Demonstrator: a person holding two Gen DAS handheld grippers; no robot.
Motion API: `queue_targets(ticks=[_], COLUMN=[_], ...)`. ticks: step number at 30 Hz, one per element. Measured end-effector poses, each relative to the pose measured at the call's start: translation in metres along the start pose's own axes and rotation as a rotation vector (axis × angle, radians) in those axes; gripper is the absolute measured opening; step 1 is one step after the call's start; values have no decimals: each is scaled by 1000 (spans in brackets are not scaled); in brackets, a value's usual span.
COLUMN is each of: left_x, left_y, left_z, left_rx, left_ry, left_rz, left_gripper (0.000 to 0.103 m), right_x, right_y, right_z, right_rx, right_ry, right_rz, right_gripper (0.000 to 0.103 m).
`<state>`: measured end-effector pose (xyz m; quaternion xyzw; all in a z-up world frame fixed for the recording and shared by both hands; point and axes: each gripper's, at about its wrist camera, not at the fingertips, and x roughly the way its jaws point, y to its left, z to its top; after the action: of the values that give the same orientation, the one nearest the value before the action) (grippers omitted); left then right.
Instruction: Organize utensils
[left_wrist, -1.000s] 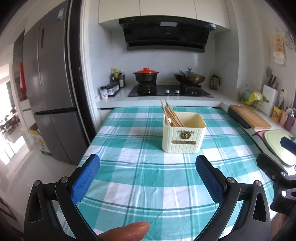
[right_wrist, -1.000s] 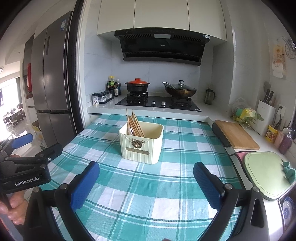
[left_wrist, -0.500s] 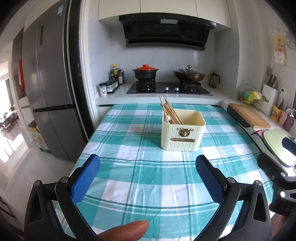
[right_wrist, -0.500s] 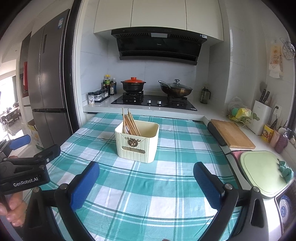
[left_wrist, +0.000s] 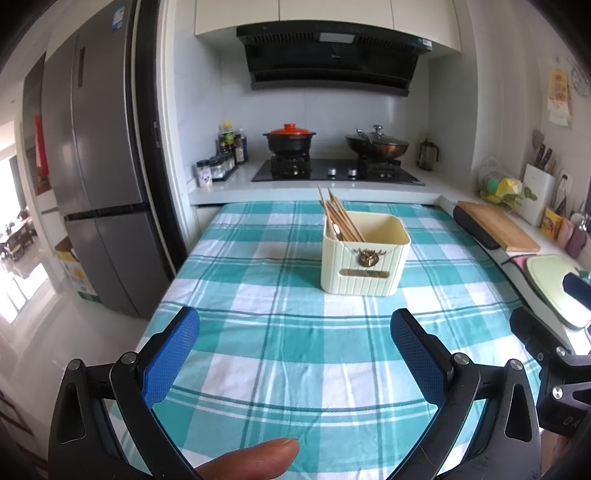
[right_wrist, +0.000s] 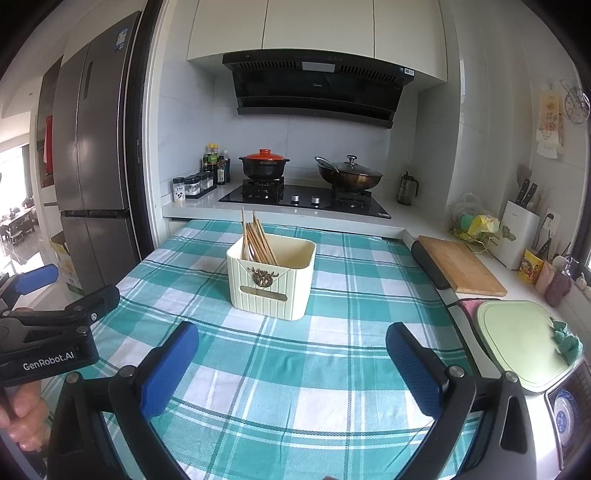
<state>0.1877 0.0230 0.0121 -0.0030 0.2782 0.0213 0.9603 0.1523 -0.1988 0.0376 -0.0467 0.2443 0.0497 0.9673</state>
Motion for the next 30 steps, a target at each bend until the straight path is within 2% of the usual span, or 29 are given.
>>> queue_targets(ticks=[30], left_x=[3], left_y=[-9], left_z=[-4], left_rx=[16], left_ry=[18], left_rz=[-7], left_gripper=[103], right_x=[-3], right_y=[-2], right_z=[-3], right_rx=[-24], right_ry=[-9], right_rz=[-35], right_gripper=[103])
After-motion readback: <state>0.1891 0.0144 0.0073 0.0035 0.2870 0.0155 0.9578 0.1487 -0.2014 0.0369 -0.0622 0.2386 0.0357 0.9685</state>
